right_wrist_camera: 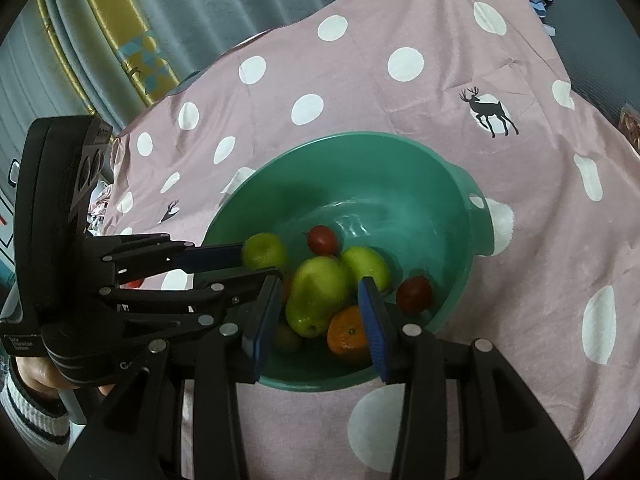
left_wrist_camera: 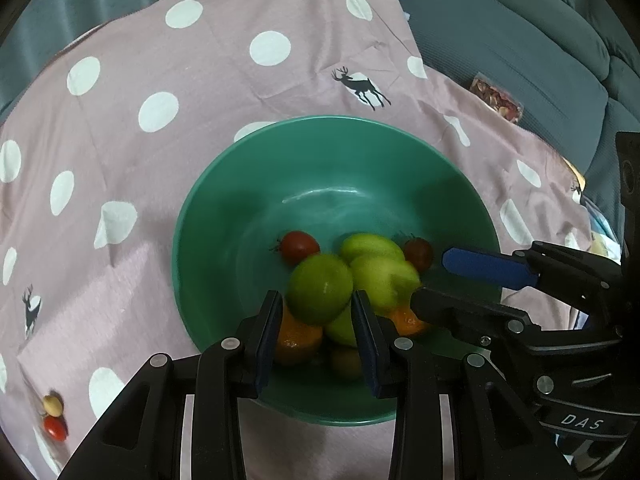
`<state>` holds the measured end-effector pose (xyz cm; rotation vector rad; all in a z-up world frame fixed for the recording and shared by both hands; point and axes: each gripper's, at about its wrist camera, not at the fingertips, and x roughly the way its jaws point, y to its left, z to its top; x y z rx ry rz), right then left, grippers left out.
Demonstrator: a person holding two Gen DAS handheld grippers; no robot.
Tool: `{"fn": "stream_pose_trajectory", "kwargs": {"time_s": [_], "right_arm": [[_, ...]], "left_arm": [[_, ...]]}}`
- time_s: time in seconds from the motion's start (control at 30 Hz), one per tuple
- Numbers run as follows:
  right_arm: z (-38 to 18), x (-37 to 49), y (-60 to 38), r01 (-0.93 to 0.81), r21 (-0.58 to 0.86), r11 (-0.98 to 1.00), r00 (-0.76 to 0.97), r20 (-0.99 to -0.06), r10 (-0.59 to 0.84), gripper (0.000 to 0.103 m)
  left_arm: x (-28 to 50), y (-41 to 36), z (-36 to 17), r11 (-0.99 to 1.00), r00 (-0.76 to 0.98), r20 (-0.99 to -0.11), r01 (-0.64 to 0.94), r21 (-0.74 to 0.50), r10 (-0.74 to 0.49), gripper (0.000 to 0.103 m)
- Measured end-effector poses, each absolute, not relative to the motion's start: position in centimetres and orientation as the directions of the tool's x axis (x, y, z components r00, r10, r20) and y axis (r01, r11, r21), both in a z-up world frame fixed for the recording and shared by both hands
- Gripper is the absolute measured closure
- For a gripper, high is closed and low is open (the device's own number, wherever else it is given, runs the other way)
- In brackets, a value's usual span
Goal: Organize fruits
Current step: 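Lower both fruits into the bowl and open both tools, then lift both tools away from the bowl toward the last small fruits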
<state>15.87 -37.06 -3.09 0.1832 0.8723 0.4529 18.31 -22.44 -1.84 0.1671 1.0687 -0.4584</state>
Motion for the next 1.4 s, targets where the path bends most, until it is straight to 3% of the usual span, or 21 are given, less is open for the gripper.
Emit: {"fn": "stream_pose_trajectory", "kwargs": {"time_s": [0.4,0.53,0.7,0.77,0.83,1.1,1.17,1.4], "right_arm": [[-3.0,15.6,-37.6,-0.29,0.344,0.893,0.571,-0.687,0.45,0.06],[-3.0,15.5,-37.8,-0.28,0.351,0.894,0.576,-0.683,0.449,0.054],[-2.5,15.1,-38.2,-0.268,0.363,0.892,0.595,-0.666,0.45,0.048],[-2.2,14.9,-38.5,-0.261,0.378,0.888,0.605,-0.653,0.455,0.042],[-1.8,14.3,-38.9,-0.254,0.393,0.884,0.618,-0.637,0.461,0.037],[0.0,11.7,-39.1,-0.264,0.438,0.859,0.64,-0.587,0.496,0.026],[0.0,10.7,-38.6,-0.285,0.456,0.843,0.632,-0.572,0.523,0.017],[-2.2,8.5,-32.9,-0.411,0.479,0.776,0.466,-0.621,0.63,0.016]], "left_arm": [[18.3,-22.6,-1.9,0.896,0.4,-0.874,0.436,-0.084,-0.277,0.066],[18.1,-22.5,-1.7,0.901,0.415,-0.867,0.427,-0.082,-0.276,0.05],[17.7,-21.9,-1.1,0.9,0.431,-0.85,0.423,-0.106,-0.303,0.049],[17.3,-21.5,-0.8,0.903,0.445,-0.84,0.415,-0.115,-0.312,0.03],[16.7,-20.9,-0.4,0.909,0.467,-0.829,0.403,-0.111,-0.309,0.024],[12.5,-16.4,0.5,0.936,0.504,-0.81,0.322,-0.146,-0.3,0.023],[10.9,-14.6,0.1,0.946,0.506,-0.815,0.287,-0.151,-0.283,0.005],[3.0,-4.0,-1.2,0.951,0.525,-0.805,0.028,-0.306,-0.275,0.002]]}}
